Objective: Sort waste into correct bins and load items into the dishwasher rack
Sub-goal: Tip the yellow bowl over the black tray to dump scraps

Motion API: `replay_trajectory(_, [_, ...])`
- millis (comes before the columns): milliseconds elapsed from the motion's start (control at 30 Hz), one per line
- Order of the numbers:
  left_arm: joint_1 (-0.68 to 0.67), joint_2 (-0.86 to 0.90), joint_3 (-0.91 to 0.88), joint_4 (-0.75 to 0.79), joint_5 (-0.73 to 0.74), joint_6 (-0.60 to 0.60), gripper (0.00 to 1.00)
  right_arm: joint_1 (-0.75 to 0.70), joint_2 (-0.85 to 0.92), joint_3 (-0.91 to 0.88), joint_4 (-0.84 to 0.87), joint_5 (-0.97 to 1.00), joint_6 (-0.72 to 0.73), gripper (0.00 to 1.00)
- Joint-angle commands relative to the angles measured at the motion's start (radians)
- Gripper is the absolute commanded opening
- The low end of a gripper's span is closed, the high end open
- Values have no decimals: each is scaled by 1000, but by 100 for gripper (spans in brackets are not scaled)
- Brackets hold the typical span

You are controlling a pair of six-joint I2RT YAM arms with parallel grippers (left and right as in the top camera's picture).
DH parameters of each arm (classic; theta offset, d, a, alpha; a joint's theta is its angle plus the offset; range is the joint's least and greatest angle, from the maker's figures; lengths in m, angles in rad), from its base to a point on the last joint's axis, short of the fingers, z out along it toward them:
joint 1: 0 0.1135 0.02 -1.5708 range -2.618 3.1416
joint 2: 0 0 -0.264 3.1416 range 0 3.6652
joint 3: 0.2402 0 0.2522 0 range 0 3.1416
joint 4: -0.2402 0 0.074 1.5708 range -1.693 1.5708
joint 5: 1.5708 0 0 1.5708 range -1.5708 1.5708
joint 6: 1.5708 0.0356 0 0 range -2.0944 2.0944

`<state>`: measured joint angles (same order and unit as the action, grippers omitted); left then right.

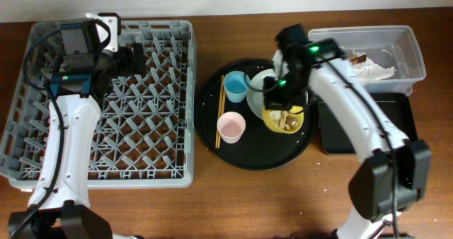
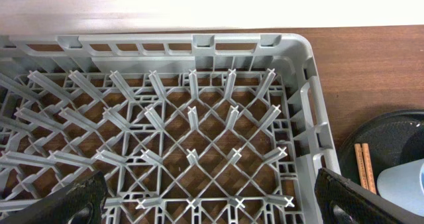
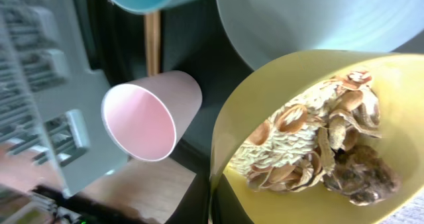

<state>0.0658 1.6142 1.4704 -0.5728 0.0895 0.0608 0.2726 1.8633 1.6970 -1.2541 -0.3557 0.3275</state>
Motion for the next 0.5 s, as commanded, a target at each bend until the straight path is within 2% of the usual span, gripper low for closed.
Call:
replay_trajectory(0, [3, 5, 19, 2, -3, 13, 100, -145, -82, 24, -18, -143, -161, 4])
replay_trajectory(133, [3, 5, 19, 2, -3, 13, 100, -354, -86, 16, -63, -277, -356, 4])
replay_trajectory(233, [3, 5, 19, 2, -3, 13, 100, -536, -80, -17, -32, -410, -492, 4])
replay_trajectory(467, [3, 5, 19, 2, -3, 13, 100, -751, -71, -232, 105, -693, -648, 4])
